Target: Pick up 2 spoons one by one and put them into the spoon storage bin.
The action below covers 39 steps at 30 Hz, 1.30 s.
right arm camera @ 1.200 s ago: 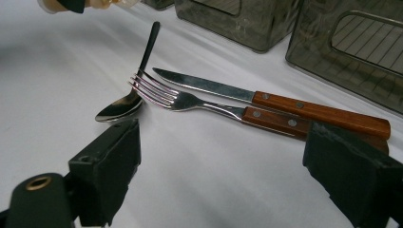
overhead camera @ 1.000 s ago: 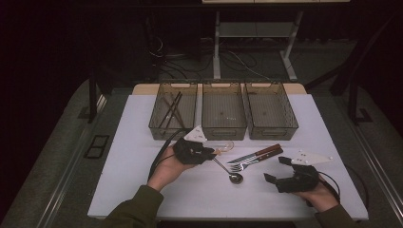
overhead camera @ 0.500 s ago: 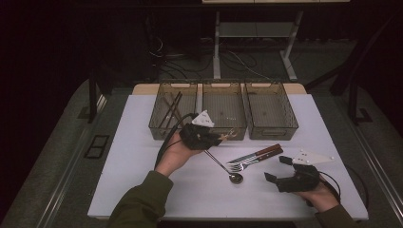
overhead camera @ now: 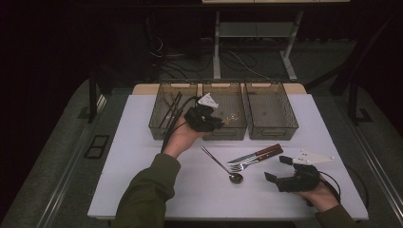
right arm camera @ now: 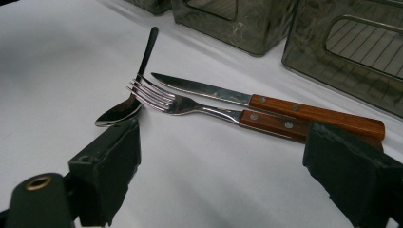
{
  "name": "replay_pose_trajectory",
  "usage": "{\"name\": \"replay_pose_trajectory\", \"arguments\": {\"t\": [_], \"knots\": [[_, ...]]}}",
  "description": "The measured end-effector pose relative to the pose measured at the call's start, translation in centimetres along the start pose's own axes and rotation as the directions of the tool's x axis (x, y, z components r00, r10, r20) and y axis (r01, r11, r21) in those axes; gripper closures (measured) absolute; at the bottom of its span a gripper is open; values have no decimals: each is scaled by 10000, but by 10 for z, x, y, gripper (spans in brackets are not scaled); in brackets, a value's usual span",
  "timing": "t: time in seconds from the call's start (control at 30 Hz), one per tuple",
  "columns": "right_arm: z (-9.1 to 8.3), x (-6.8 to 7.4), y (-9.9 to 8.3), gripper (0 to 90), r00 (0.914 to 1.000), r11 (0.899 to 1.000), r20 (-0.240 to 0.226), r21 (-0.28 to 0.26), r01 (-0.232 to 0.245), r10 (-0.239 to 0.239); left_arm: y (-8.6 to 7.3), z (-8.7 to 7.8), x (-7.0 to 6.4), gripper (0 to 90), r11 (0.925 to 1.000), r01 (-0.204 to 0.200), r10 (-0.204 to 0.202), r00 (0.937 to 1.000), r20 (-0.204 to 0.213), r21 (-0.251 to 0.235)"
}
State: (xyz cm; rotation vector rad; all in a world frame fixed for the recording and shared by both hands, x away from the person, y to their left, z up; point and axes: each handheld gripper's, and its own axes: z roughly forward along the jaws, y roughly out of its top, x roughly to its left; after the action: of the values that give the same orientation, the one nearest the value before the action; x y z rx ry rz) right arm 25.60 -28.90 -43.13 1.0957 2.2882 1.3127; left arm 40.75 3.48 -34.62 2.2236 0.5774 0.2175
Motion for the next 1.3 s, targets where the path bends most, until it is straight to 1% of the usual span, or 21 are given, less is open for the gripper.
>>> {"name": "replay_pose_trajectory", "arguments": {"t": [0.07, 0.2, 0.27, 0.33, 0.4, 0.53, 0.6, 0.63, 0.73, 0.83, 0.87, 0.9, 0.93, 0.97, 1.0, 1.03, 1.07, 1.1, 1.13, 1.2, 1.3], "knots": [[0, 0, 0, 125, 10000, 10000, 14, -16, -38, 38, 3, 2, 5, 771, 9999, 149, -149, 9999, -83, -61], [0, 0, 0, 125, 10000, 10000, 15, -14, -17, 17, 8, 9, 15, 771, 9994, 332, -333, 9990, -284, -13], [0, 0, 0, 125, 10000, 10000, 12, -10, -26, 26, 11, 12, 20, 771, 9992, 362, -355, 9982, -475, 144], [0, 0, 0, 124, 10000, 10000, 1, -9, -26, 26, 13, 17, 23, 771, 9982, 590, -584, 9967, -567, 97], [0, 0, 0, 125, 10000, 10000, -8, -21, -2, 2, 16, 21, 27, 770, 9979, 599, -580, 9957, -721, 248], [0, 0, 0, 125, 10000, 10000, -10, -16, 7, -7, 15, 31, 34, 770, 9945, 970, -929, 9911, -956, 385], [0, 0, 0, 124, 10000, 10000, -36, -19, 22, -22, 14, 35, 37, 769, 9920, 1133, -1066, 9879, -1123, 552], [0, 0, 0, 124, 10000, 10000, -40, -29, 37, -37, 13, 38, 39, 769, 9908, 1240, -1173, 9869, -1112, 551], [0, 0, 0, 125, 10000, 10000, -40, -12, 24, -24, 11, 46, 41, 769, 9884, 1316, -1214, 9846, -1260, 761], [0, 0, 0, 125, 10000, 10000, -49, -26, 15, -15, 9, 51, 43, 769, 9837, 1539, -1402, 9804, -1387, 933], [0, 0, 0, 125, 10000, 10000, -57, -18, 0, 0, 8, 51, 45, 768, 9826, 1549, -1404, 9807, -1358, 1028], [0, 0, 0, 124, 10000, 10000, -65, -16, -1, 1, 7, 53, 45, 767, 9823, 1667, -1547, 9792, -1314, 855], [-1, 0, 0, 125, 10000, 10000, -56, -14, 0, 0, 6, 53, 46, 764, 9802, 1728, -1598, 9787, -1285, 972], [-1, 0, 0, 124, 10000, 10000, -68, -26, -11, 10, 5, 54, 47, 755, 9786, 1790, -1657, 9779, -1273, 1013], [-1, 0, 0, 125, 10000, 10000, -70, -24, -6, 6, 5, 54, 47, 732, 9781, 1852, -1715, 9756, -1369, 948], [-1, 0, 0, 125, 10000, 10000, -71, -33, -11, 11, 4, 53, 48, 688, 9781, 1857, -1718, 9751, -1401, 936], [-1, 0, 0, 124, 10000, 10000, -68, -29, -9, 9, 4, 53, 48, 662, 9765, 1984, -1862, 9733, -1339, 839], [-1, 0, 0, 124, 10000, 10000, -62, -29, 1, -2, 4, 51, 49, 637, 9772, 1933, -1809, 9746, -1319, 876], [-1, 0, 0, 125, 10000, 10000, -62, -28, 9, -9, 4, 51, 49, 611, 9772, 1977, -1866, 9735, -1320, 769], [-1, 0, 0, 125, 10000, 10000, -57, -17, 3, -3, 4, 49, 48, 566, 9784, 1913, -1806, 9756, -1249, 790], [0, 0, 0, 124, 10000, 10000, -56, -19, 12, -12, 5, 46, 46, 510, 9809, 1912, -1872, 9777, -957, 349]]}}
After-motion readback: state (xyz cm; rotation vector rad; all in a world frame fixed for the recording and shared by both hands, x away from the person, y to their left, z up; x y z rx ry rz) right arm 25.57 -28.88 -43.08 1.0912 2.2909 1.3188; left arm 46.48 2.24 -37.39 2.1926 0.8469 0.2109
